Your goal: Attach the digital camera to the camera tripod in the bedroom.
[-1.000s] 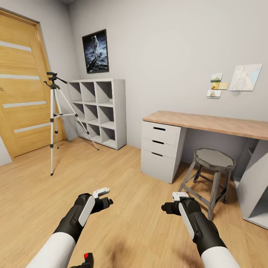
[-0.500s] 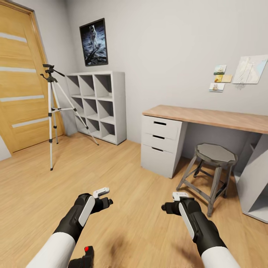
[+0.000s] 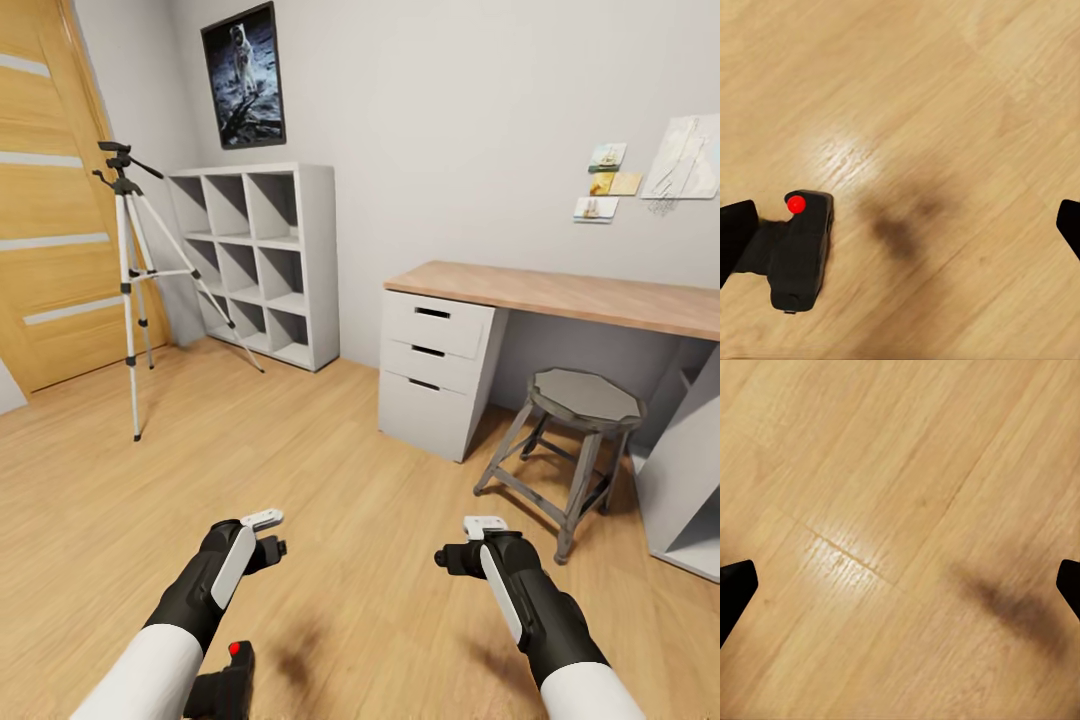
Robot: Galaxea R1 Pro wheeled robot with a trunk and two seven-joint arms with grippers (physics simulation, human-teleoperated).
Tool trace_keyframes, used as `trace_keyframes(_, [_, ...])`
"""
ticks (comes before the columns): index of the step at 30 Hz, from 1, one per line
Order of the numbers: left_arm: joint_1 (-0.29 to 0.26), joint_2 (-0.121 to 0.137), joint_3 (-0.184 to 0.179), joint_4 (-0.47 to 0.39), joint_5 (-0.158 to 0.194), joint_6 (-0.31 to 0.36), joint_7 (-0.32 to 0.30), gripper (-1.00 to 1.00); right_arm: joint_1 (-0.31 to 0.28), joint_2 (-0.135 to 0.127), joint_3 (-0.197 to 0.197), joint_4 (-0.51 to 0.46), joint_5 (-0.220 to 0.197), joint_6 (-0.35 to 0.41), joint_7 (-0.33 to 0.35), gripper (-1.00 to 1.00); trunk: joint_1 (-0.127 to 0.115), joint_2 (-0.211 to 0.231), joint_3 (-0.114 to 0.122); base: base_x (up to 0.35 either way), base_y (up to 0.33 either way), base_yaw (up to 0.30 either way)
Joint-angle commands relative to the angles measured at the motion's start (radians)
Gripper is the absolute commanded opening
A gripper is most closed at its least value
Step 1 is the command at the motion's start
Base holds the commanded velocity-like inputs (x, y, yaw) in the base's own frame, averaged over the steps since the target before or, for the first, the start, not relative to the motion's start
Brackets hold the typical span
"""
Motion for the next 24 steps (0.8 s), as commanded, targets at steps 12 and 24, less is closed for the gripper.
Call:
trace_keyframes(12, [-0.001, 0.0, 0.004, 0.0, 0.011, 0.002, 0.022, 1.0, 0.0, -0.013, 0.004, -0.023, -0.013, 0.014, 0.329, 1.0, 0.005, -0.003, -0.048, 0.0, 0.0, 0.0])
trace_keyframes(24, [-0.001, 0.0, 0.004, 0.0, 0.01, 0.002, 0.026, 1.0, 0.0, -0.135, -0.001, -0.041, 0.003, 0.012, 0.877, 1.0, 0.011, -0.006, -0.094, 0.0, 0.0, 0.0])
